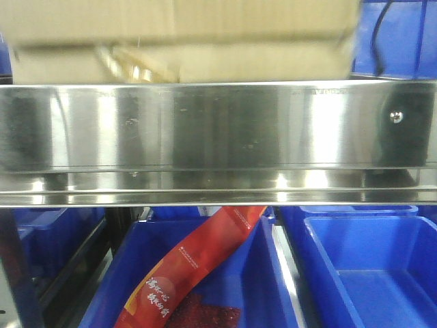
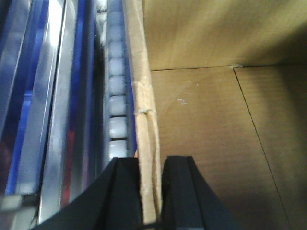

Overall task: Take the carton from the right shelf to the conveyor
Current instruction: 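Close both grippers on the carton's side walls and lift it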

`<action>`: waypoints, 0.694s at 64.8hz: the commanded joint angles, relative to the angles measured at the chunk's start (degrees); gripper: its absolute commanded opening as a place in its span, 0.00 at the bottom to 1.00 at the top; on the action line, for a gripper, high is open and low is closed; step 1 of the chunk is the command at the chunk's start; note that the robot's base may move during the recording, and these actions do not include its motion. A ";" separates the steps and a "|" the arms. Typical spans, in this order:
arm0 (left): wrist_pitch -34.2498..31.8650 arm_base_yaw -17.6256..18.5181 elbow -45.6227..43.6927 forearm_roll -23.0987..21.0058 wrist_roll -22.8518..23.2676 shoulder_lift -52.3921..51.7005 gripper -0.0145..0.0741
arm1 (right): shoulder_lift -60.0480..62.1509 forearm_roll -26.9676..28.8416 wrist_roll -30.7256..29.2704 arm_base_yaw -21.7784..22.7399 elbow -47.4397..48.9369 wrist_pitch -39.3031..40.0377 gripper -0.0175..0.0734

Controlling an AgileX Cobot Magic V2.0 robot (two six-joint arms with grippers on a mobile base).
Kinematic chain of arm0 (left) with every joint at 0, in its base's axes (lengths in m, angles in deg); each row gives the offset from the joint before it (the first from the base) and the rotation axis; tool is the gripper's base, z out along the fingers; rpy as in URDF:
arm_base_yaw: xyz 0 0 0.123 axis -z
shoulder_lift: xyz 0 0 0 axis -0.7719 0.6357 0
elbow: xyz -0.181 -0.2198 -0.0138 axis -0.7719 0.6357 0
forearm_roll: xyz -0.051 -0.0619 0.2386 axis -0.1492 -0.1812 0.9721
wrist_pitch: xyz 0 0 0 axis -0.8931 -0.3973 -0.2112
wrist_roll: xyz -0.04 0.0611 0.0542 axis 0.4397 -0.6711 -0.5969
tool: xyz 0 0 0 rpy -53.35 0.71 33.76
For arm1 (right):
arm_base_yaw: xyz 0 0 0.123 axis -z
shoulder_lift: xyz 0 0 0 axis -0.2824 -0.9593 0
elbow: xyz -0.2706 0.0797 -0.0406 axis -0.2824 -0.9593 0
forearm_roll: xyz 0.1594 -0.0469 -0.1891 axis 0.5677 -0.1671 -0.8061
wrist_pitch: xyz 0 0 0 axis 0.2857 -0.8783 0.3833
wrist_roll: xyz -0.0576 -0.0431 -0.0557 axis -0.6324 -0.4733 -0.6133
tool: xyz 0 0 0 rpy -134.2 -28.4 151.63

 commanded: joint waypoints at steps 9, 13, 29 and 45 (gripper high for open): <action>-0.75 5.50 -0.83 6.38 0.11 -6.79 0.14 | 10.29 0.07 -0.99 0.03 -1.65 1.28 0.12; -0.75 7.05 0.20 7.15 1.47 -8.24 0.14 | 12.49 0.07 -0.99 0.03 -3.91 1.28 0.12; -0.75 13.16 10.81 7.70 4.64 -16.15 0.14 | 23.33 0.07 -0.99 -3.62 -20.78 3.45 0.12; -0.75 17.12 24.55 7.79 7.54 -25.16 0.14 | 33.78 0.07 -0.71 -8.37 -36.37 11.79 0.12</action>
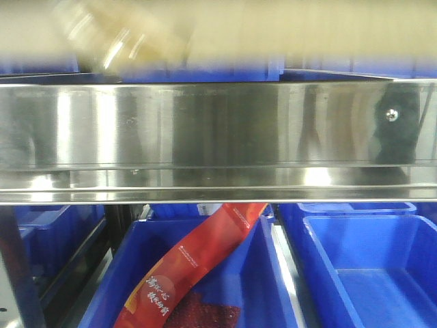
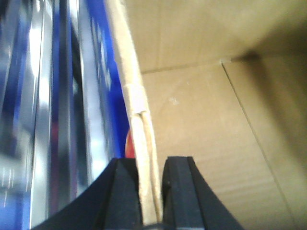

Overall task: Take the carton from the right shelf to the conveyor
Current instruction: 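Close both grippers on the carton's side walls and lift it, then pull the held carton back off the shelf with both grippers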

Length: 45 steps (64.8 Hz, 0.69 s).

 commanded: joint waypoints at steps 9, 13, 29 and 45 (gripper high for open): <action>-2.60 1.18 5.78 -0.23 1.73 -6.06 0.14 | 5.34 2.80 -1.97 -1.16 -4.06 8.52 0.12; -2.60 1.18 5.78 0.15 1.73 -6.71 0.14 | 5.34 2.80 -1.97 -1.16 -4.06 10.34 0.12; -4.87 1.18 5.67 0.25 1.73 -7.19 0.14 | 5.34 2.80 -1.97 -1.16 -4.06 12.85 0.12; -4.67 1.18 5.67 0.38 1.73 -7.19 0.14 | 5.34 2.80 -1.97 -1.16 -4.06 12.99 0.12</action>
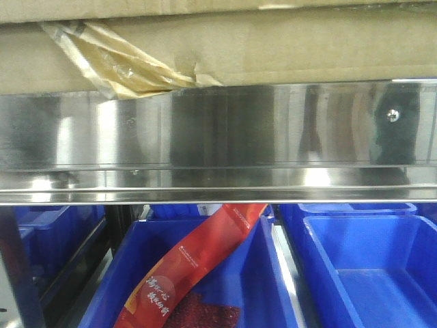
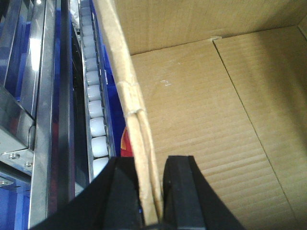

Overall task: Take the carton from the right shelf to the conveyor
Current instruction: 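Pull the held carton back off the shelf with both grippers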

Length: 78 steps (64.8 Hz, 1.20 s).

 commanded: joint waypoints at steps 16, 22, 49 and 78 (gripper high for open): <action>-2.21 0.33 -0.17 -0.53 -0.68 -0.52 0.14 | 1.28 2.13 -1.98 -0.47 0.47 3.84 0.12; -2.59 0.33 -0.17 -0.53 -0.68 -0.52 0.14 | 1.28 2.13 -1.98 -0.47 0.47 3.84 0.12; -5.06 0.33 -0.17 -0.53 -0.68 -0.52 0.14 | 1.28 2.13 -1.98 -0.47 0.47 3.94 0.12; -5.06 0.33 -0.17 -0.53 -0.68 -0.52 0.14 | 1.28 2.13 -1.98 -0.47 0.47 3.94 0.12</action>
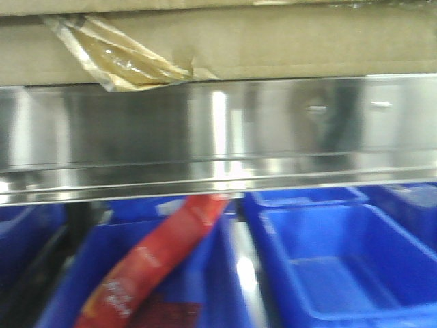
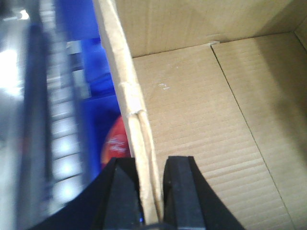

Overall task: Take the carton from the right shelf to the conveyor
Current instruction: 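Pull the held carton back off the shelf with both grippers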

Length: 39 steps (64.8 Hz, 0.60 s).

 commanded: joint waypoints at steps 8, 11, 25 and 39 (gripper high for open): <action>-3.03 0.33 -0.17 -0.94 -0.68 -0.43 0.14 | 1.28 2.24 -1.88 -0.47 0.47 2.90 0.12; -3.03 0.33 -0.17 -0.94 -0.68 -0.43 0.14 | 1.28 2.24 -1.88 -0.47 0.47 2.90 0.12; -3.03 0.33 -0.17 -0.94 -0.68 -0.43 0.14 | 1.28 2.24 -1.88 -0.47 0.47 2.90 0.12; -3.03 0.33 -0.17 -0.94 -0.68 -0.43 0.14 | 1.28 2.24 -1.88 -0.47 0.47 2.90 0.12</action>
